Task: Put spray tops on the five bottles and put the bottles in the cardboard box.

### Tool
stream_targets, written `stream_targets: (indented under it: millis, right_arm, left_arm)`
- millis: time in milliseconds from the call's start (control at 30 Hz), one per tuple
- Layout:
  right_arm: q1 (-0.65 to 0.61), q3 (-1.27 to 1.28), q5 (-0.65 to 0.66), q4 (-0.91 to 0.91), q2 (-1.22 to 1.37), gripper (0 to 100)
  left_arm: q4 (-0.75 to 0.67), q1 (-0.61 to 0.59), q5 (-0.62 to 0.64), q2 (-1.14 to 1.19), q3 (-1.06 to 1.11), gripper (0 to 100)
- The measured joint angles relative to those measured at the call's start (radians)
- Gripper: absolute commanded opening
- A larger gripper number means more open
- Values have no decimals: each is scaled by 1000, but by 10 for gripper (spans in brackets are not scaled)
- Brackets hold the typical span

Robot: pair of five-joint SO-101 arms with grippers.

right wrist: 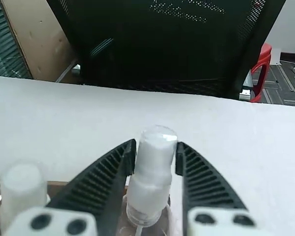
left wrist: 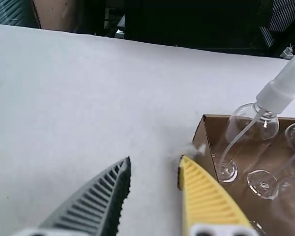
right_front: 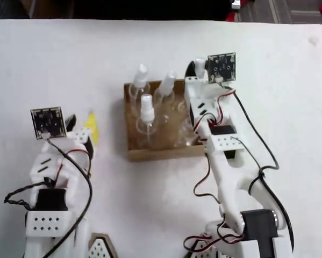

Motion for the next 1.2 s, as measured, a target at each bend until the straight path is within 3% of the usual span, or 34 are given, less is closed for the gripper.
stream_targets:
  millis: [400, 600, 833, 1200]
  right_arm:
    - [0, 5, 0, 72, -57, 167]
    - [0, -3, 0, 140, -141, 252]
    - [18, -247, 0, 543, -169, 252]
    - [221, -726, 48, 1160, -170, 252]
  left_arm:
    - [-25, 0, 0, 0, 8, 147]
    - [-28, 0, 0, 0, 8, 147]
    - [-28, 0, 0, 0, 8, 148]
    - [-28, 0, 0, 0, 8, 148]
